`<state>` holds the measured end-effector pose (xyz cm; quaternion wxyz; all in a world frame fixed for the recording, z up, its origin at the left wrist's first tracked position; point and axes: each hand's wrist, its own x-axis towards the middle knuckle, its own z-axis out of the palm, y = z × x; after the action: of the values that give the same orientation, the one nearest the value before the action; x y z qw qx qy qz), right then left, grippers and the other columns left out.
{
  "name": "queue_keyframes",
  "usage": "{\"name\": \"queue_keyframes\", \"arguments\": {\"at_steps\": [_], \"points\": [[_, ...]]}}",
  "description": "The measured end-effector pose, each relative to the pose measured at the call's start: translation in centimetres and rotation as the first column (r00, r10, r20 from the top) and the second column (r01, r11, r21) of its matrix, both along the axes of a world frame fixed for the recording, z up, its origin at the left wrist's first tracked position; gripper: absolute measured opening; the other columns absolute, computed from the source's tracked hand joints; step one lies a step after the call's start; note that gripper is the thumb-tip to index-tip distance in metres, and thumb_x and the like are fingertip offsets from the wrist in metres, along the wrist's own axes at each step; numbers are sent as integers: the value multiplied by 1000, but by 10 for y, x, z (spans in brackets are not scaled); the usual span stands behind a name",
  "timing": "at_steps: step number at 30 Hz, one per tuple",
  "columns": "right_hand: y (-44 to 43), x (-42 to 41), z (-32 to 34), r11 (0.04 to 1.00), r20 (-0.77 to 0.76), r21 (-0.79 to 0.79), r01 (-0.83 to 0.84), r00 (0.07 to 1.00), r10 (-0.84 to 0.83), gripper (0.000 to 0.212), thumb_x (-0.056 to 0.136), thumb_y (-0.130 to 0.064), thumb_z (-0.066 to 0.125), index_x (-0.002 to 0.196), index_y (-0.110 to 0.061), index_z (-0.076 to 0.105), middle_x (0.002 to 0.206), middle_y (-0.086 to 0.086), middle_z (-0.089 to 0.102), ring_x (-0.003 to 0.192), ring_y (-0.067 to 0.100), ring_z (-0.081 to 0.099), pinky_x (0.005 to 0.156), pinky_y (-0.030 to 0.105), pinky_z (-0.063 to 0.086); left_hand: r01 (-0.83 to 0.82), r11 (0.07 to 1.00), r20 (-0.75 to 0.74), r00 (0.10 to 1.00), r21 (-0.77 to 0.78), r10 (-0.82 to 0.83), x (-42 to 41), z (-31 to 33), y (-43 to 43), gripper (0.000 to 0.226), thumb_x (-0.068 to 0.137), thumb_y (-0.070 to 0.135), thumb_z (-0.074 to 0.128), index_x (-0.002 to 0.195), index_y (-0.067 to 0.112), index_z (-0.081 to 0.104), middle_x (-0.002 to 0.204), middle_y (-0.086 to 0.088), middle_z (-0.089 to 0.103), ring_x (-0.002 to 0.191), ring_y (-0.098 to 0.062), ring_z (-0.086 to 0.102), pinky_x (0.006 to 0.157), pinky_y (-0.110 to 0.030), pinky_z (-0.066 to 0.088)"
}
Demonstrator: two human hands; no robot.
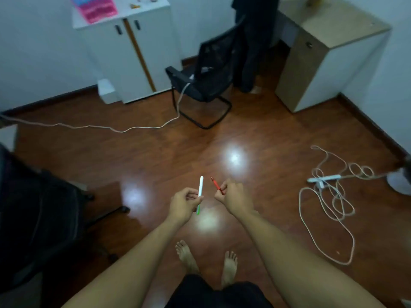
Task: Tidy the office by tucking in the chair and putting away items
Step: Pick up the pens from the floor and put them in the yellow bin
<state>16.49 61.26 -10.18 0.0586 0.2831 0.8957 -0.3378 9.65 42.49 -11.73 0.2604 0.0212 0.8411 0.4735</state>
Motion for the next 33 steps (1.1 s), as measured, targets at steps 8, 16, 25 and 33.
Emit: {"name": "queue_keyframes", "arguments": {"at_steps": [8,16,25,33], "points": [[-126,-59,24,914,-23,-41,-404,915,403,19,82,-35,74,91,-22,62,91,-2,71,84,28,69,73,41,58,-434,899,11,901,60,434,6,22,-148,29,89,11,86,112,-1,74,88,-5,68,71,-15,68,60,-29,62],[-288,-92,40,695,-21,18,-719,695,719,22,81,-36,72,94,-21,62,94,2,75,90,34,70,71,41,55,-773,621,49,630,125,775,53,32,-299,27,90,17,85,113,7,75,100,-10,74,81,-18,75,63,-25,64],[-477,-89,49,373,-15,52,-927,372,928,19,90,-40,70,96,-26,59,91,-4,68,80,23,64,66,38,52,-929,329,47,341,172,939,116,40,-464,21,91,22,85,110,17,77,108,-7,74,92,-25,80,81,-44,68],[-626,-62,47,145,-32,54,-988,143,989,20,93,-40,73,92,-27,57,89,-7,66,80,18,65,61,37,48,-983,62,52,72,175,996,200,51,-574,27,94,21,82,117,11,74,110,-7,74,95,-23,79,78,-36,68]]}}
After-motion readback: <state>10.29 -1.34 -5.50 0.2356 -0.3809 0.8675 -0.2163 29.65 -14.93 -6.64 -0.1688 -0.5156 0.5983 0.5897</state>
